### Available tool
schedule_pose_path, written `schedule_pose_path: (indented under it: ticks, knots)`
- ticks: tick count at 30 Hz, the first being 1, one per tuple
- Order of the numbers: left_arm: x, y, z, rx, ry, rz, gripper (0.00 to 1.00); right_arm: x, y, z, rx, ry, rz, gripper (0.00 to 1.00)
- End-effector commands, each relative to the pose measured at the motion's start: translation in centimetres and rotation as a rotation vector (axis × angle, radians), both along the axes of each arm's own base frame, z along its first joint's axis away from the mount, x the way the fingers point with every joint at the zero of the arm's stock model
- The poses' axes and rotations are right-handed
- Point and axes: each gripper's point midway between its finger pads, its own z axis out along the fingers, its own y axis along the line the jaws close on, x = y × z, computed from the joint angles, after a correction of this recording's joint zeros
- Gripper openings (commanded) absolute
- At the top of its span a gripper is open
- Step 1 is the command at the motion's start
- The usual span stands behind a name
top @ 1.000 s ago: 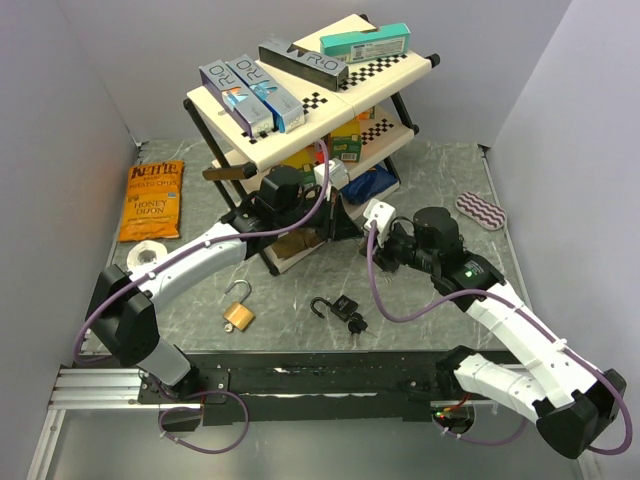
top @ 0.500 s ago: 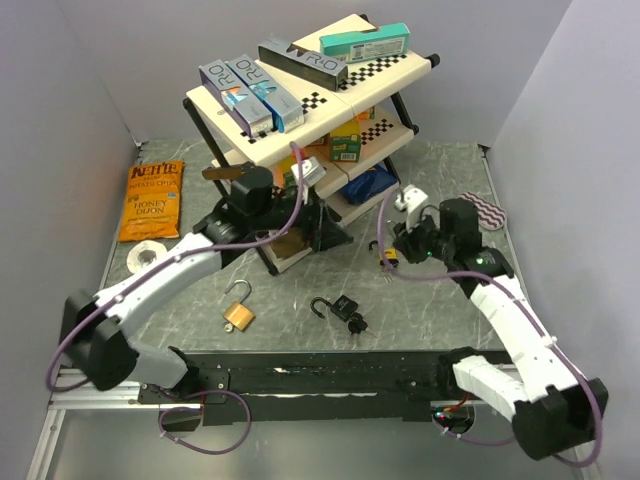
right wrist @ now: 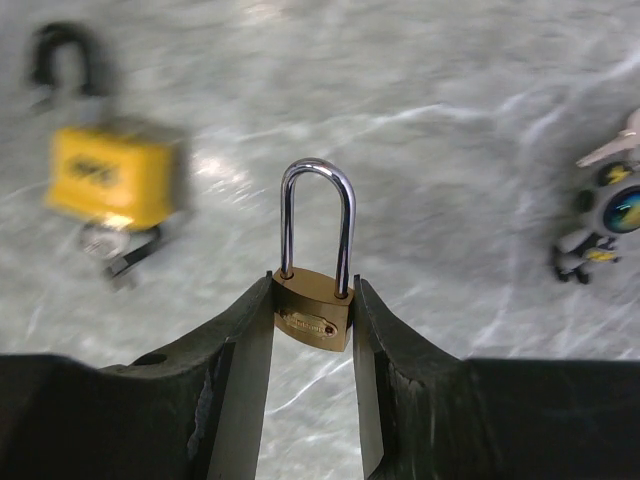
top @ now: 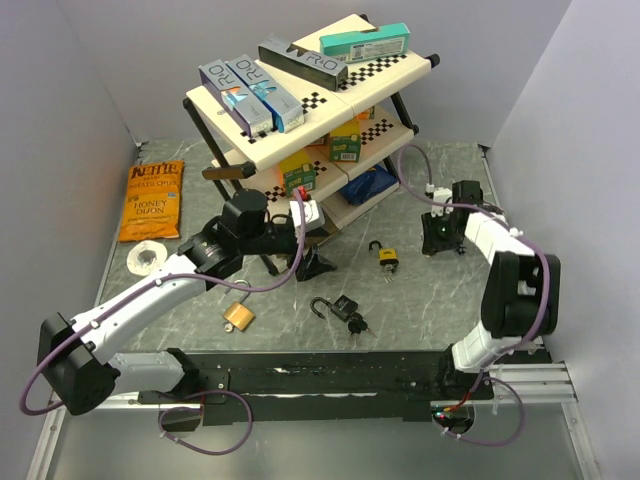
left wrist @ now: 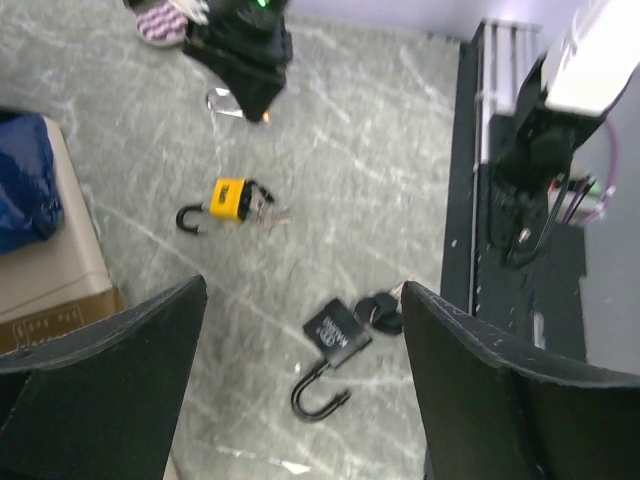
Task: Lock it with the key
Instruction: Place the lock at the center of the board, then pick up the lock from the center of the board.
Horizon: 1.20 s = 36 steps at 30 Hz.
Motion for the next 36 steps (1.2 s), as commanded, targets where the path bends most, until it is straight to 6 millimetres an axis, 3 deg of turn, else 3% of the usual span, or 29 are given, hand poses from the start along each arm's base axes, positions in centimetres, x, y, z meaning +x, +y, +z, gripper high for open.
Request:
schedule_pose_path:
  ticks: [1,5,10,13,14,16,18,20,22,24,25,29,36]
  knots:
    - [-0.1,0.7,0.2,0.026,-0.089,-0.003,0.84,2.8,-2.5,0.0,-0.039,-0.007,-0.081,0.00]
    - [-0.2,1.0,0.0,0.034,-0.092,0.004,0.84,3.6,-4.0,-1.8,-0.070,0.025,-0.097,0.00]
    - [-0.3,1.2,-0.2,0.043,-0.092,0.007,0.84,4.4,-4.9,-2.6,-0.071,0.053,-0.108,0.02]
    - [-0.3,1.2,-0.2,0.041,-0.094,0.005,0.84,4.2,-4.9,-3.2,-0.058,0.088,-0.112,0.28]
    - [-0.3,1.2,-0.3,0.043,-0.094,0.006,0.84,4.1,-4.8,-3.1,-0.054,0.090,-0.115,0.48]
    - [-0.2,1.1,-0.2,0.042,-0.091,0.011,0.84,4.2,-4.8,-2.2,-0.051,0.070,-0.125,0.71]
    - [-0.2,1.1,-0.1,0.038,-0.089,0.014,0.84,4.2,-4.5,-1.4,-0.031,0.057,-0.138,0.81]
    - [-0.2,1.1,0.0,0.036,-0.084,0.017,0.85,4.2,-4.1,0.2,-0.015,0.033,-0.147,0.83]
    - [-0.2,1.1,-0.1,0.032,-0.076,0.017,0.85,4.2,-2.2,2.1,0.048,0.003,-0.147,0.86]
    - [-0.2,1.1,-0.1,0.027,-0.063,0.026,0.85,3.8,-0.3,2.7,0.090,0.007,-0.141,0.90]
    - [-0.2,1.1,-0.2,0.029,-0.059,0.025,0.85,3.2,1.8,2.7,0.102,0.015,-0.095,0.91]
    - [-0.2,1.1,-0.2,0.025,-0.041,0.032,0.85,1.9,5.8,1.3,0.093,0.057,-0.047,0.93]
    - [-0.1,1.1,0.2,0.021,-0.025,0.047,0.85,1.2,8.4,-1.3,0.021,0.148,-0.100,0.92]
